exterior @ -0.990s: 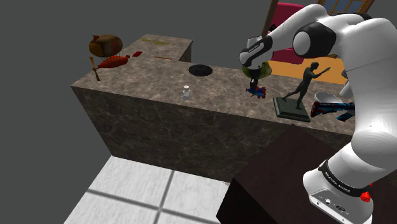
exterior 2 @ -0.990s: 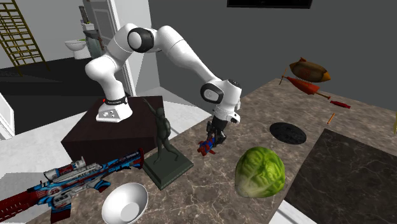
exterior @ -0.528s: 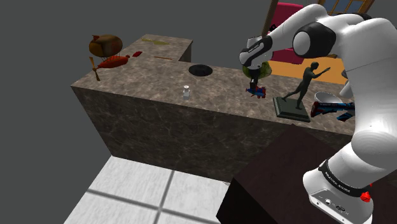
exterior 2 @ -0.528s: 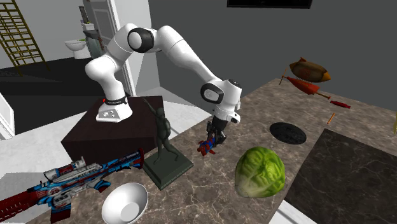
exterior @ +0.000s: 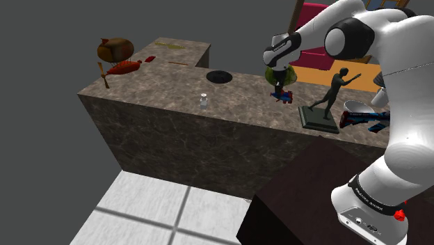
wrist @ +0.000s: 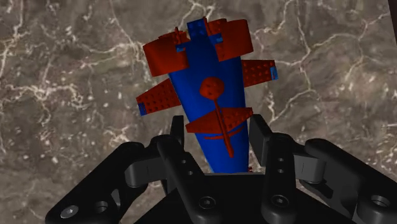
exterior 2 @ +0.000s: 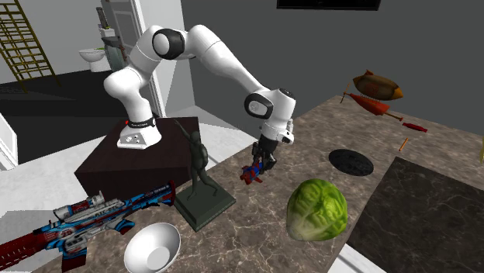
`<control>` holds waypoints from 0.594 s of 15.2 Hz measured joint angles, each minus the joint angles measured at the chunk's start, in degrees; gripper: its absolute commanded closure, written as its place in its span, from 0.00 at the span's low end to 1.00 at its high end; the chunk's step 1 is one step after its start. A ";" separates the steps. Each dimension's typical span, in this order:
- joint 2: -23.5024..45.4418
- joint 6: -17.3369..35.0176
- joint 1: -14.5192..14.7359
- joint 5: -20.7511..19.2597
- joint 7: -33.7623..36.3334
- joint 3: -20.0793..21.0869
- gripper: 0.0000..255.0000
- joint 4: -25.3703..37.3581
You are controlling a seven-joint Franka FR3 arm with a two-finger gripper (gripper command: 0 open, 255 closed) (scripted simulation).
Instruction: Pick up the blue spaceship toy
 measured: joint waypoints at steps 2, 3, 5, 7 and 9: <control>-1.19 -0.79 0.13 -0.15 -0.10 -0.16 1.00 -0.38; -1.60 -1.17 0.18 -0.21 -0.12 -0.21 1.00 -0.41; -2.21 -2.17 0.14 -0.31 -0.32 -0.33 1.00 0.01; -3.46 -3.06 0.36 -0.48 -0.33 -0.48 1.00 -0.33; -4.23 -3.88 0.52 -0.60 -0.31 -0.56 1.00 -0.29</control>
